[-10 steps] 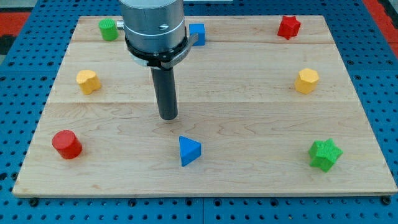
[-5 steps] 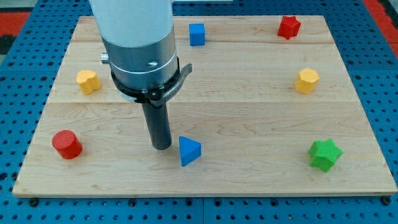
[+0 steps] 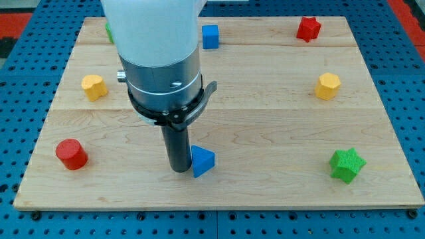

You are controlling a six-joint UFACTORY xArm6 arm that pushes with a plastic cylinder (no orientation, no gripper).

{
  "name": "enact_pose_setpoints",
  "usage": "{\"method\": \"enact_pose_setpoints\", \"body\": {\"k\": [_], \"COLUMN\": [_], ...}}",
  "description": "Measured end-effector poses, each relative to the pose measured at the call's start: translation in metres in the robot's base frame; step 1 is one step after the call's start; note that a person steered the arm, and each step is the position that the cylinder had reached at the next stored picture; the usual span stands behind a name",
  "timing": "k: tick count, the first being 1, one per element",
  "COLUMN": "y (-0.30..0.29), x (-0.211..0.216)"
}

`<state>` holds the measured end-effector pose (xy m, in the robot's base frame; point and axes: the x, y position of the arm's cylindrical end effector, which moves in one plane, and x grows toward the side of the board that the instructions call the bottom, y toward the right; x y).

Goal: Push the blue triangle slightly to the right

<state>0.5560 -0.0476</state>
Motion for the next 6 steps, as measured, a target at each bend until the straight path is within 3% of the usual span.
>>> {"method": "enact_pose_setpoints", "body": {"k": [2,3,6], "y": [0.013,0.007,-0.013], "x": [0.000,-0.021,-0.205]}}
